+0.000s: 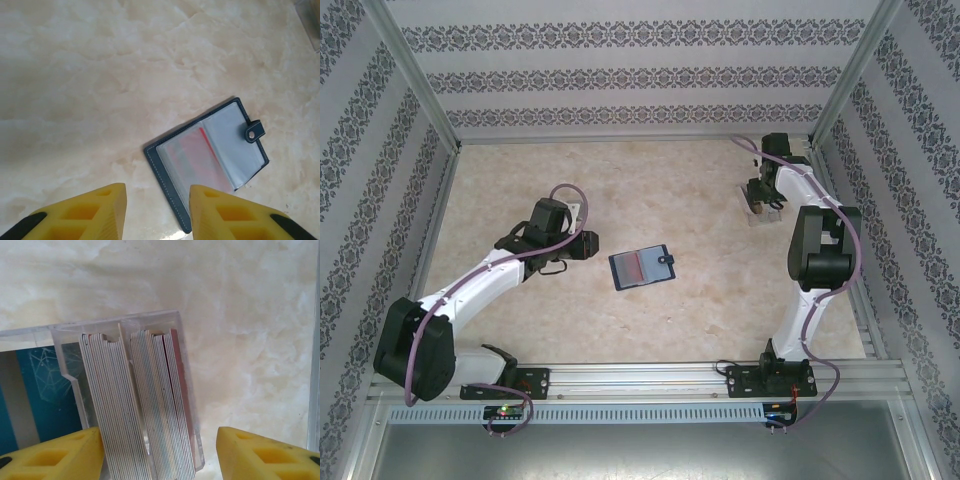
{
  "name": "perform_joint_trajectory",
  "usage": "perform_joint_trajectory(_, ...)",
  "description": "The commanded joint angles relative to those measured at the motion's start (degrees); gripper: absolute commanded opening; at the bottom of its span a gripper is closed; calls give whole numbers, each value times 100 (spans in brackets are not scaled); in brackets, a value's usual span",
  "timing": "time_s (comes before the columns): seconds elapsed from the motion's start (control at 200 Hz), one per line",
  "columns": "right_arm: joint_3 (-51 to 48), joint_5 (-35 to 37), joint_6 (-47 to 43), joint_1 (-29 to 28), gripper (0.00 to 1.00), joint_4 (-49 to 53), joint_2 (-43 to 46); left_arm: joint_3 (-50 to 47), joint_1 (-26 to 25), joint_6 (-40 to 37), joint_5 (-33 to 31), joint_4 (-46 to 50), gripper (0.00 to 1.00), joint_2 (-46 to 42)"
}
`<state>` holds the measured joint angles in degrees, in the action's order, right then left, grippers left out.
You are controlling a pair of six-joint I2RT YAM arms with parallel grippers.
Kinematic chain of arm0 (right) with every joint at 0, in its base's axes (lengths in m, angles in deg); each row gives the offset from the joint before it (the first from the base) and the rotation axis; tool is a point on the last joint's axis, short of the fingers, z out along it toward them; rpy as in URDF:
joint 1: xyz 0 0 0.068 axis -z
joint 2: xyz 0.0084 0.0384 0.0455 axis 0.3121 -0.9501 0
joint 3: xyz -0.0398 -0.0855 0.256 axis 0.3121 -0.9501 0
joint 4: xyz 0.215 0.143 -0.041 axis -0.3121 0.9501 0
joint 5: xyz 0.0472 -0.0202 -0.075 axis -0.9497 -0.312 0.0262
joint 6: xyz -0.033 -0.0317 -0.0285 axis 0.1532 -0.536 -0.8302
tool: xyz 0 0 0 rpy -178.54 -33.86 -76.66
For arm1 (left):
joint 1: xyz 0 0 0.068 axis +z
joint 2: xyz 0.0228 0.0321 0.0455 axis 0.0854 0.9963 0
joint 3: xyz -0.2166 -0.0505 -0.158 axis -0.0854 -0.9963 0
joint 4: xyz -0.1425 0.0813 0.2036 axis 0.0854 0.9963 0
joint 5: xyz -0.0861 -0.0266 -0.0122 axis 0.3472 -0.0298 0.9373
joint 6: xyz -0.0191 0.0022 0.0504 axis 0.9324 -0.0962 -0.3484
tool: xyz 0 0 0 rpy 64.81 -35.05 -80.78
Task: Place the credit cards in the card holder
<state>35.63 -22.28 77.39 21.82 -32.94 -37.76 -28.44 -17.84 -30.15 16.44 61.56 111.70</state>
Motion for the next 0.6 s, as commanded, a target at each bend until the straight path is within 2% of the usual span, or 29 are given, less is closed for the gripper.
perform_joint_trajectory(0.0, -105, 582, -140, 41, 59, -299, 9, -62, 57, 169, -96, 126, 39, -65)
perform_joint_trajectory(0.215, -452, 774, -66, 22, 59, -732, 365, -20, 54, 270, 18, 161, 39, 27)
perform_joint_trajectory(0.405, -440, 820, -72, -13, 55, -784, 352, -72, 51, 435, 146, 87, 39, 63)
perform_joint_trajectory(0.595, -362, 906, 1, -21, 51, -755, 257, -38, 59, 378, 234, 253, 33, 121)
